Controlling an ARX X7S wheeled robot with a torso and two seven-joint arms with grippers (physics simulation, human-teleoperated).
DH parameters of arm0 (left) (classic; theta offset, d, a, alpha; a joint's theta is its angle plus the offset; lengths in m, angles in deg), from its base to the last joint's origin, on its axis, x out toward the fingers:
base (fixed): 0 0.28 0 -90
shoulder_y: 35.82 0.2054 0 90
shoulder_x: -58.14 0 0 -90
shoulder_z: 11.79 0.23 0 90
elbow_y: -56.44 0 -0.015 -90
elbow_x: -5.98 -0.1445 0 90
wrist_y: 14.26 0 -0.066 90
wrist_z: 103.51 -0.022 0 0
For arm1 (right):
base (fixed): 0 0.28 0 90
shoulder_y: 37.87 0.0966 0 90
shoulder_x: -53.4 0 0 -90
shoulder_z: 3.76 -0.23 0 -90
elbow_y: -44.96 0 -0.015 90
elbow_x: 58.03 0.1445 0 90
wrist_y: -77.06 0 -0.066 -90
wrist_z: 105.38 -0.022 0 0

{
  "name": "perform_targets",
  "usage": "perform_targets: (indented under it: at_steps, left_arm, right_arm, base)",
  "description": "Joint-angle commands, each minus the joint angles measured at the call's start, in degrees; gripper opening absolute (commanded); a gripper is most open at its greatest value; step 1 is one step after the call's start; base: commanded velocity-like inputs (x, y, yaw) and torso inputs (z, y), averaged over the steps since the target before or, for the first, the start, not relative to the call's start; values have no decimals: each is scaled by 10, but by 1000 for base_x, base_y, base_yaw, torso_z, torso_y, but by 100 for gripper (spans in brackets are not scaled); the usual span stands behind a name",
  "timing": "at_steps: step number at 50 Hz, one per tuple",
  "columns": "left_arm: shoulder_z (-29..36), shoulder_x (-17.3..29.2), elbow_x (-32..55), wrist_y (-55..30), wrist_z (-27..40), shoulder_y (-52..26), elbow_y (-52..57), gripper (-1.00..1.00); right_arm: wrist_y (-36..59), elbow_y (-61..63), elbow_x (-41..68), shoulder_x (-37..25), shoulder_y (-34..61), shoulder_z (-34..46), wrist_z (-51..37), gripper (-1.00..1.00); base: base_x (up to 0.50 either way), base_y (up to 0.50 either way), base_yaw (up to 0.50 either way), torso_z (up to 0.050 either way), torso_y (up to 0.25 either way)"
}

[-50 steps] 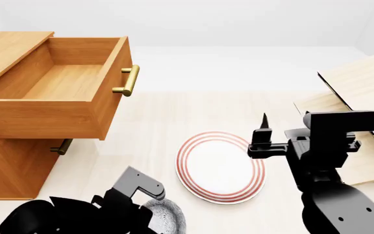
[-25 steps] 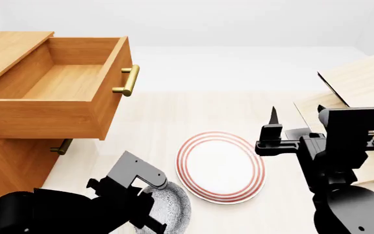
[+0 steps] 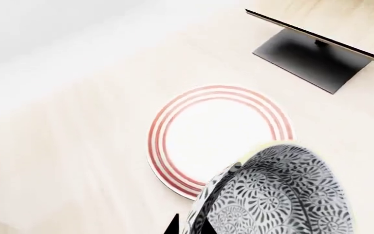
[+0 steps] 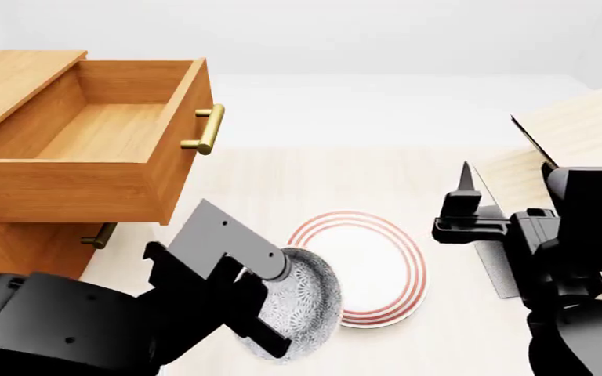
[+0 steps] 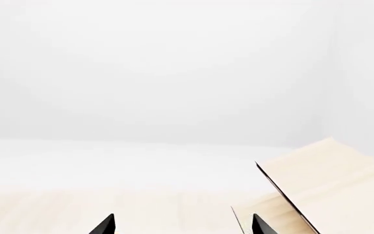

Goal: Open the top drawer of the cabinet and put the bowl in it.

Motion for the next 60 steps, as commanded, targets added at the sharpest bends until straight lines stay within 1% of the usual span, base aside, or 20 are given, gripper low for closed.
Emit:
perform_targets:
  at_steps: [1,12,17,22,28,36,46,60]
  left_arm:
    - [3,-17,77,18,65,-74,6,-100]
    - [7,-31,152,57,119,-173,-11,-100]
    - [5,-34,188,80,147,-240,-34,-100]
    - [10,-38,212,95,166,-294,-62,-100]
    - [11,-43,214,101,170,-346,-100,-100]
    - [0,-46,187,113,167,-405,-156,-100]
    - [-12,-40,103,130,137,-461,-265,-100]
    - [-1,-32,-29,176,69,-476,-394,-100]
  right_arm:
    - [15,12,14,-3,7,-21,-5,100]
    - [31,31,30,-6,9,-40,-10,100]
    - [38,40,38,-6,10,-46,-12,100]
    - [37,41,40,-7,10,-47,-14,100]
    - [31,39,40,-9,6,-47,-13,100]
    - [31,42,45,-10,5,-47,-15,100]
    - [30,42,47,-11,6,-42,-19,100]
    - [26,41,50,-11,4,-35,-24,100]
  base:
    - [0,0,0,0,0]
    - [0,0,0,0,0]
    - [0,0,0,0,0]
    - [0,0,0,0,0]
    - [0,0,0,0,0]
    - [0,0,0,0,0]
    - [0,0,0,0,0]
    - [0,0,0,0,1]
